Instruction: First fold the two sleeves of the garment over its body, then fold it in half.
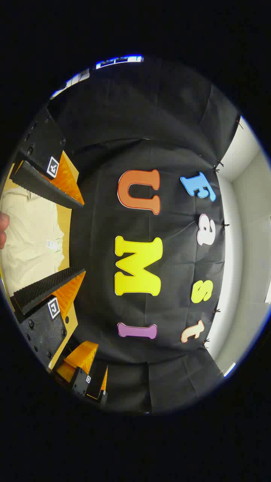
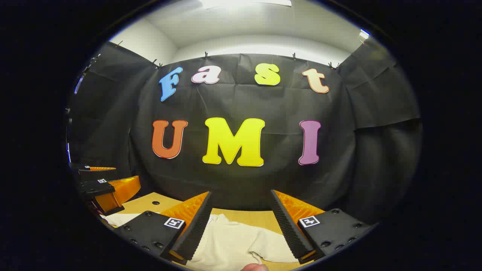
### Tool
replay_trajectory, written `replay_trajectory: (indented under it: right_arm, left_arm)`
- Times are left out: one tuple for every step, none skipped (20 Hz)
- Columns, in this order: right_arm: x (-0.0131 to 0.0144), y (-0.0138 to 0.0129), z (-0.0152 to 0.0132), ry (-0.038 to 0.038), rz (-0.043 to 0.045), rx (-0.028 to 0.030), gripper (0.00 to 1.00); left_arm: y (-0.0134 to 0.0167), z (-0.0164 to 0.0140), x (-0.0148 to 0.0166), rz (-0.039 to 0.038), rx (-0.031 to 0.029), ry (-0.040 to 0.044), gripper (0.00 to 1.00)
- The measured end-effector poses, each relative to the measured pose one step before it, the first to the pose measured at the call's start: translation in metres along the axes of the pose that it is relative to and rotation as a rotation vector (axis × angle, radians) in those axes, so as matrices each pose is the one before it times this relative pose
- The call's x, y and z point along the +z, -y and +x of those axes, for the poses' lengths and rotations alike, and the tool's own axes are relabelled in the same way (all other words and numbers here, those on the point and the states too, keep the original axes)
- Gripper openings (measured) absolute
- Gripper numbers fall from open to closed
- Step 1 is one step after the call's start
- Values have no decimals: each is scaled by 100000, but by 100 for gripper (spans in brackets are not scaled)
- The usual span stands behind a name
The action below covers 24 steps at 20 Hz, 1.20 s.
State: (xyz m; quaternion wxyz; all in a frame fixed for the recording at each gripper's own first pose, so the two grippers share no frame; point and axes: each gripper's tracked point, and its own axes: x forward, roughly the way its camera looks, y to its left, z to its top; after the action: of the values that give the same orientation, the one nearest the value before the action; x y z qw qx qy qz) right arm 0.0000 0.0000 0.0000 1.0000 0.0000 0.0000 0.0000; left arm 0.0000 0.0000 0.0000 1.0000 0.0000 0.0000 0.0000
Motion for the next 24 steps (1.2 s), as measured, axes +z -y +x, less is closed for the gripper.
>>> replay_trajectory:
  right_arm:
    - [66,76,95,-156,-67,184,92]
    - [-116,-16,196,-319,499,71,92]
    - [86,76,198,-165,726,-41,94]
    - [45,164,126,183,545,-440,94]
    - [216,95,188,323,347,-396,94]
    - [-89,-17,50,132,46,17,94]
    - [-106,-234,174,-107,18,492,94]
    - [-117,-37,69,-318,66,148,94]
    - [-144,2,89,-585,-13,207,94]
    - [-298,-198,23,-491,-97,572,94]
    - [49,10,11,36,201,-133,94]
    - [54,40,21,135,498,63,94]
    - [85,88,70,80,72,-201,94]
    - [-152,-52,6,-265,65,167,92]
    - [-77,144,41,-454,116,-455,94]
    - [-199,271,107,-370,377,-464,94]
    - [-73,19,93,-382,646,-159,94]
    - [-72,220,45,-296,188,-727,94]
    - [81,44,98,74,112,-70,92]
    - [-25,29,60,90,-146,54,94]
    - [86,146,53,244,-380,-251,94]
    - [-17,115,123,41,117,56,94]
    - [-83,140,124,-392,-66,-99,94]
    - [-136,167,71,-328,256,202,94]
  left_arm:
    - [1,97,35,-142,167,-209,99]
    - [-62,110,89,-34,311,-104,99]
    - [-64,80,50,95,255,142,99]
    - [11,-81,101,-10,192,354,99]
    - [-86,163,117,174,187,167,99]
    - [-61,2,-84,290,234,-117,99]
    - [-113,81,-43,336,265,-224,99]
    - [-40,19,-11,110,87,-42,99]
    - [-106,-52,16,-278,222,44,99]
    - [124,120,-58,-171,65,-306,99]
    - [105,-42,-31,357,253,-16,99]
    - [-101,-79,35,207,-47,354,99]
    - [-23,-38,161,162,8,479,99]
    - [95,150,-9,-31,-67,125,99]
    - [28,28,-43,-139,-87,192,99]
    - [-32,113,-255,112,212,-487,99]
    - [-68,-39,-211,163,623,-326,99]
    - [-208,57,145,-18,373,-90,99]
    - [7,-58,69,-100,-121,128,99]
    - [129,121,3,16,-127,-14,99]
    - [83,55,-89,20,-250,-79,99]
    - [142,56,-72,94,-302,-306,99]
    - [178,118,-136,176,-283,-342,99]
    - [95,28,-250,242,-216,-210,99]
